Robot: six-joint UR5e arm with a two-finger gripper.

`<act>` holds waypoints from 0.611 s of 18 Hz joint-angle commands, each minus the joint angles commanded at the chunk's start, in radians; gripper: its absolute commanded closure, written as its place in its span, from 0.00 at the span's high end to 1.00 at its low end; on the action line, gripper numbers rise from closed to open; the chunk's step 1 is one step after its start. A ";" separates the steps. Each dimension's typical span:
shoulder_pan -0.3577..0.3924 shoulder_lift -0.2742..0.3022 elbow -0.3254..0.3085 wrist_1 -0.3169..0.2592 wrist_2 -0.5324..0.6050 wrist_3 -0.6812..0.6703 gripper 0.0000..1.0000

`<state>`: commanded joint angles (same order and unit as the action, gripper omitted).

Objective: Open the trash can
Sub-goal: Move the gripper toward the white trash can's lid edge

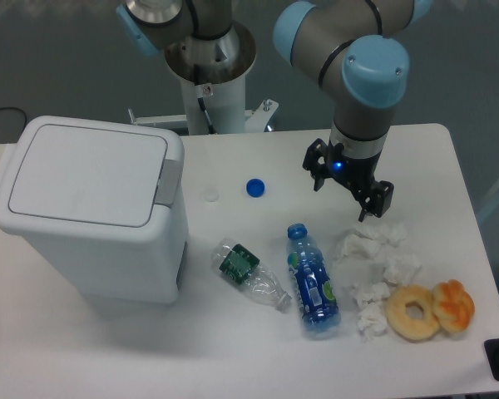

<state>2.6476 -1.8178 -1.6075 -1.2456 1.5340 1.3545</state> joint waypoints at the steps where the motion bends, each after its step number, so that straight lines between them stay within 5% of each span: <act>1: 0.000 0.002 0.001 -0.002 -0.003 -0.015 1.00; 11: -0.034 0.129 0.008 -0.041 -0.101 -0.164 1.00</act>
<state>2.6139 -1.6891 -1.6000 -1.2869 1.4331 1.1905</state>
